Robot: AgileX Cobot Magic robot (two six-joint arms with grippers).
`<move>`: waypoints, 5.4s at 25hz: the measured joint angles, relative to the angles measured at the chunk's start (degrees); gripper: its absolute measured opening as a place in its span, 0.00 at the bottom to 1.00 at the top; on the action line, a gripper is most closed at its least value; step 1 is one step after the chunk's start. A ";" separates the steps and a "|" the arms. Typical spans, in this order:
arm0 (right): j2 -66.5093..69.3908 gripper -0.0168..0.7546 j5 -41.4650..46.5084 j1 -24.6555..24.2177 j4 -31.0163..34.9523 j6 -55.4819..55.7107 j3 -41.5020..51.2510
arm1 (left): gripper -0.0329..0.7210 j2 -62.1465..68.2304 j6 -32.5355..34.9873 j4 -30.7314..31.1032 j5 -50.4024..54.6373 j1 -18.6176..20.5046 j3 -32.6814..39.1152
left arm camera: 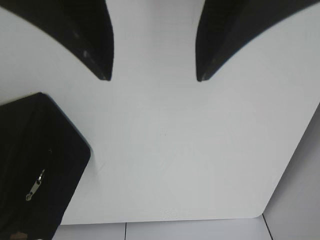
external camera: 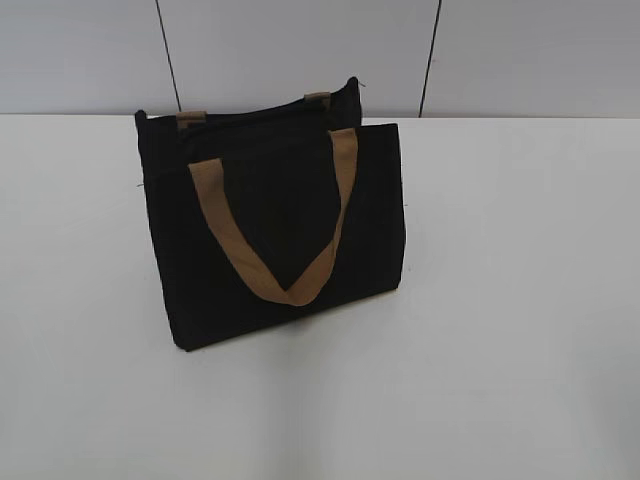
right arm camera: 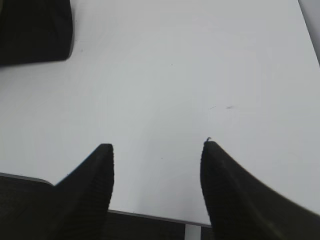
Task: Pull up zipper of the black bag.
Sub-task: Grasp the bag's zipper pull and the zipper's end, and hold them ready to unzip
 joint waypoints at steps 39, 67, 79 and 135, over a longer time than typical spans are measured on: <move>0.00 0.57 0.00 0.00 -0.12 0.00 0.00 | 0.57 0.00 0.00 1.22 0.00 0.00 0.00; 34.85 0.57 -9.63 0.00 8.42 -8.99 -14.65 | 0.71 41.67 38.48 -35.26 -19.55 -0.28 -1.35; 55.98 0.57 -10.88 0.00 16.27 -21.06 -30.70 | 0.71 63.41 84.17 -64.78 -24.18 0.67 -2.12; 67.63 0.57 -9.84 0.00 21.91 -28.82 -38.94 | 0.59 112.13 145.93 -98.11 -7.24 2.88 -13.60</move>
